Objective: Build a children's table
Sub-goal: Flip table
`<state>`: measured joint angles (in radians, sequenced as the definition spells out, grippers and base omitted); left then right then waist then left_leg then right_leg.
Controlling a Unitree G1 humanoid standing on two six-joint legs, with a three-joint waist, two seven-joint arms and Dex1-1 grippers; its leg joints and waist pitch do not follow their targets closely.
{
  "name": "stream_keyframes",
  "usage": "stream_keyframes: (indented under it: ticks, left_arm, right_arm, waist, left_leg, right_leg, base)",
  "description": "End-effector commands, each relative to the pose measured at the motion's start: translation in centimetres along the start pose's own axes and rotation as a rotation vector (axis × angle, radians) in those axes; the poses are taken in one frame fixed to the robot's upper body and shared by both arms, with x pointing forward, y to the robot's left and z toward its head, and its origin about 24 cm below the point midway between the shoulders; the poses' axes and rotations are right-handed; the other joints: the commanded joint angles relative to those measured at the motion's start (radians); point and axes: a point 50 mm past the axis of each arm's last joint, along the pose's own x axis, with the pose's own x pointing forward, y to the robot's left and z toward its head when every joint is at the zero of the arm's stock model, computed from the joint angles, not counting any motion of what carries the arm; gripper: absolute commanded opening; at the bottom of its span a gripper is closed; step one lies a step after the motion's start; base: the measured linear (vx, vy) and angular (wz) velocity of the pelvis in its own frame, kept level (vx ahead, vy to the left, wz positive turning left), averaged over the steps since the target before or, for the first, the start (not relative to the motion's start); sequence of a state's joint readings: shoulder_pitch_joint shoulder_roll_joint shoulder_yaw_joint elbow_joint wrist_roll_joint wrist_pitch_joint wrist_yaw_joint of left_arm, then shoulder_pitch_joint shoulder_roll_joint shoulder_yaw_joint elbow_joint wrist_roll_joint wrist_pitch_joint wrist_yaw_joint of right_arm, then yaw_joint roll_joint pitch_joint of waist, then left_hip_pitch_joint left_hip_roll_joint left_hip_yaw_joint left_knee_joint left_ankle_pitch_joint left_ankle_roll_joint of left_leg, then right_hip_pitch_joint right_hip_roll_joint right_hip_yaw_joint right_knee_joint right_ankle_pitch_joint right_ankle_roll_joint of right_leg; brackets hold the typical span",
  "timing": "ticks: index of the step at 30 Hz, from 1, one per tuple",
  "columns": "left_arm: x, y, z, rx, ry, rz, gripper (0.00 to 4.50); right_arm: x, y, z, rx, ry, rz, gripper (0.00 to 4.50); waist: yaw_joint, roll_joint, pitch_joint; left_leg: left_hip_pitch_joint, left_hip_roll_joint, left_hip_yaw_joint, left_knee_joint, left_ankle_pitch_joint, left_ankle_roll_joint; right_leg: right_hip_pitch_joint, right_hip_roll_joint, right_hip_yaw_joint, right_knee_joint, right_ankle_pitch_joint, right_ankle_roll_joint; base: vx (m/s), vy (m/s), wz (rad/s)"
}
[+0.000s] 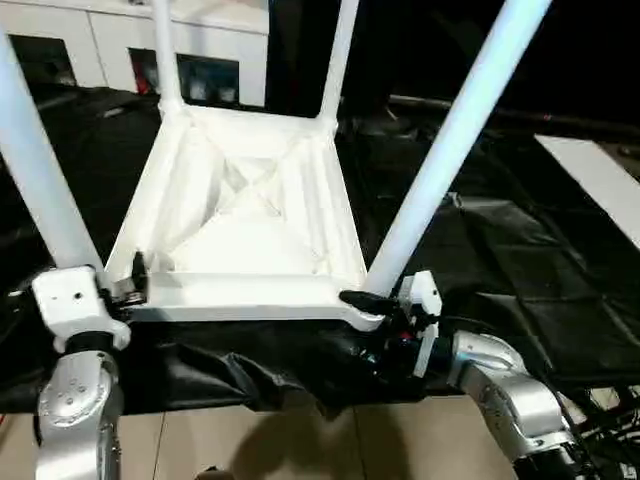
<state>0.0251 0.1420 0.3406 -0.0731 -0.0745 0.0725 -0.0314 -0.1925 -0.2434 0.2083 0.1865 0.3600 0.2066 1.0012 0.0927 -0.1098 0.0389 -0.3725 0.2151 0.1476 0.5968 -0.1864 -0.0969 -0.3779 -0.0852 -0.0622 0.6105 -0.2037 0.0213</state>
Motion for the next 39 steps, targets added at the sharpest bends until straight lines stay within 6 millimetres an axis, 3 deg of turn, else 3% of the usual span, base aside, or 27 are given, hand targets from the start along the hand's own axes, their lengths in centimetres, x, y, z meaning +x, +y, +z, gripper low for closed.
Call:
stream_keyframes:
  ticks: [1,8,14,23,26,30,36,39]
  left_arm:
    - [0.2,-0.5,0.1,-0.029,0.016,0.007,3.81]
    - [-0.4,-1.1,0.5,-0.106,0.045,0.037,3.41]
    - [-0.5,-2.3,1.0,-0.255,0.025,-0.048,2.94]
    - [0.4,-4.5,1.8,-0.397,0.071,-0.192,2.63]
    - [0.5,-4.7,1.6,-0.437,0.09,-0.187,2.63]
    - [1.3,-5.1,1.6,-0.606,0.129,-0.144,2.63]
    - [1.8,-5.5,1.9,-0.662,0.145,-0.15,2.61]
    - [2.0,-6.1,2.3,-0.725,0.152,-0.168,2.47]
  right_arm:
    - [0.0,-0.2,0.5,-0.022,0.007,0.019,4.5]
    - [0.6,-0.9,0.8,-0.051,0.002,0.034,4.5]
    - [0.7,-1.1,0.8,-0.05,-0.01,0.026,4.5]
    - [0.9,-0.3,0.7,-0.056,-0.029,0.032,4.5]
    - [0.8,-0.2,0.7,-0.056,-0.03,0.028,4.5]
    - [1.0,0.1,0.6,-0.056,-0.031,0.012,4.5]
    - [1.2,0.1,0.7,-0.059,-0.037,-0.008,4.5]
    - [1.1,-1.8,0.8,0.017,-0.056,-0.177,4.5]
  waist:
    - [0.004,0.027,-0.049]
    - [0.019,0.024,-0.041]
    - [0.031,0.022,-0.04]
    - [0.053,0.03,-0.041]
    - [0.056,0.03,-0.041]
    - [0.057,0.024,-0.04]
    - [0.055,0.023,-0.043]
    - [0.047,0.02,-0.046]
  left_leg:
    - [0.01,0.02,0.002,-0.09,-0.236,-0.013]
    - [0.013,0.024,0.007,-0.095,-0.3,-0.024]
    - [0.015,0.023,0.008,-0.096,-0.316,-0.029]
    - [0.017,0.023,0.015,-0.092,-0.246,-0.026]
    - [0.016,0.022,0.016,-0.093,-0.25,-0.027]
    - [0.016,0.021,0.02,-0.092,-0.26,-0.031]
    - [0.012,0.02,0.02,-0.09,-0.216,-0.028]
    - [0.012,0.017,0.021,-0.086,-0.178,-0.027]
  right_leg:
    - [0.029,-0.041,0.034,-0.057,-0.036,-0.163]
    - [0.024,-0.046,0.036,-0.071,-0.162,-0.152]
    - [0.02,-0.043,0.037,-0.074,-0.185,-0.135]
    - [0.023,-0.041,0.038,-0.066,-0.114,-0.14]
    - [0.024,-0.042,0.038,-0.067,-0.135,-0.135]
    - [0.023,-0.044,0.038,-0.069,-0.161,-0.133]
    - [0.026,-0.044,0.037,-0.065,-0.119,-0.126]
    - [0.028,-0.041,0.036,-0.059,-0.071,-0.132]
  base:
    - [0.0,0.0,0.0]
    - [0.0,0.0,0.0]
    - [0.0,0.0,0.0]
    - [0.0,0.0,0.0]
    - [0.0,0.0,0.0]
    - [0.0,0.0,0.0]
    - [0.0,0.0,0.0]
    - [0.0,0.0,0.0]
